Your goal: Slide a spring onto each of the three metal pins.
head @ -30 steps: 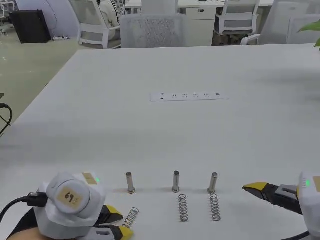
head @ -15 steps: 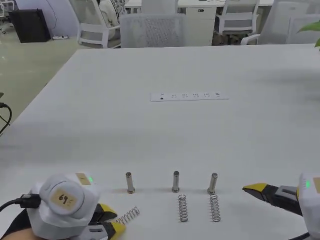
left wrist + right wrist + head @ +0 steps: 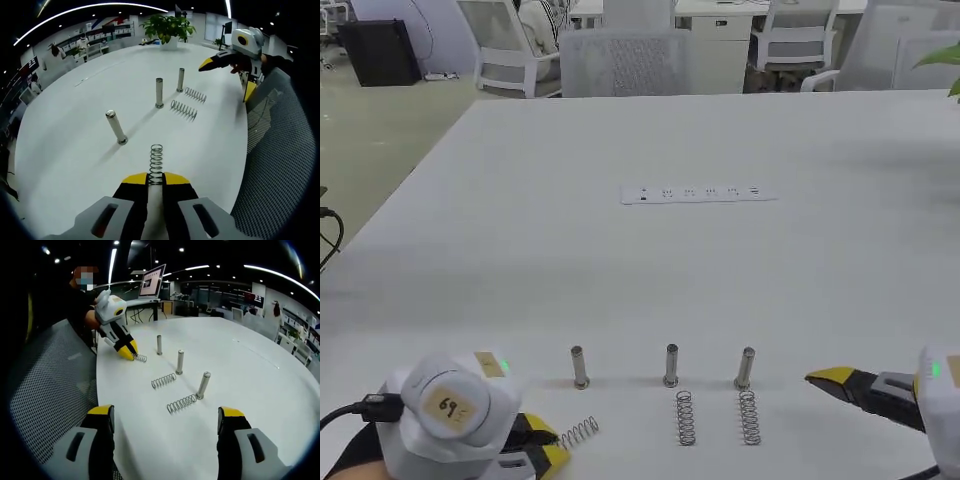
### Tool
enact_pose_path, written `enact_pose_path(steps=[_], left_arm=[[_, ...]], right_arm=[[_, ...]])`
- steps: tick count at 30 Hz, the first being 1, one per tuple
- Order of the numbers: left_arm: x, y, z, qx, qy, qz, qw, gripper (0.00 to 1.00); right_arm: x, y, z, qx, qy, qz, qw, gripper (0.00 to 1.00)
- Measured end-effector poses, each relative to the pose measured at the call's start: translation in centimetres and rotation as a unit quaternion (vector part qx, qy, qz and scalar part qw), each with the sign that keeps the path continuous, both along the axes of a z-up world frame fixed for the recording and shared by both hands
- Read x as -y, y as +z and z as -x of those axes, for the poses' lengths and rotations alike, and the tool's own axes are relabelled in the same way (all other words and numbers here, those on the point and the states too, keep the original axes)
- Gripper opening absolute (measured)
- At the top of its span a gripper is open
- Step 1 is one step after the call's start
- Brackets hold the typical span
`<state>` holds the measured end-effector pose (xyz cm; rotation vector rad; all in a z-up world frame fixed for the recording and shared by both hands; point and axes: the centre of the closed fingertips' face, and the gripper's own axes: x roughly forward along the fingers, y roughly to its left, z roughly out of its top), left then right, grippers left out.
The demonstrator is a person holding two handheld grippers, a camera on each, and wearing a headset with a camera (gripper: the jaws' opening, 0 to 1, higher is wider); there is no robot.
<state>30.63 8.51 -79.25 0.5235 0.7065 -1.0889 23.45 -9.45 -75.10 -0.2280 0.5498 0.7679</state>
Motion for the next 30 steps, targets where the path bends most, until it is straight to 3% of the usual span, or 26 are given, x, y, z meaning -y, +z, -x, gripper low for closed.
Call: enact_pose_path(steps=[7, 21, 30], left_arm=[[0.0, 0.6, 0.2, 0.003, -0.009, 0.004, 0.9999, 0.03], [1.1, 3.7, 2.1, 0.018, -0.063, 0.037, 0.9972, 0.03], [1.5, 4.1, 2.8, 0.017, -0.072, 0.053, 0.9959, 0.03]], right_arm=[[0.3, 0.7, -0.1, 0.007, -0.004, 0.0, 1.0, 0.84], [1.0, 2.1, -0.3, 0.023, -0.019, -0.009, 0.9995, 0.83], [0.8, 3.2, -0.3, 0.028, -0.012, -0.013, 0.9995, 0.77]])
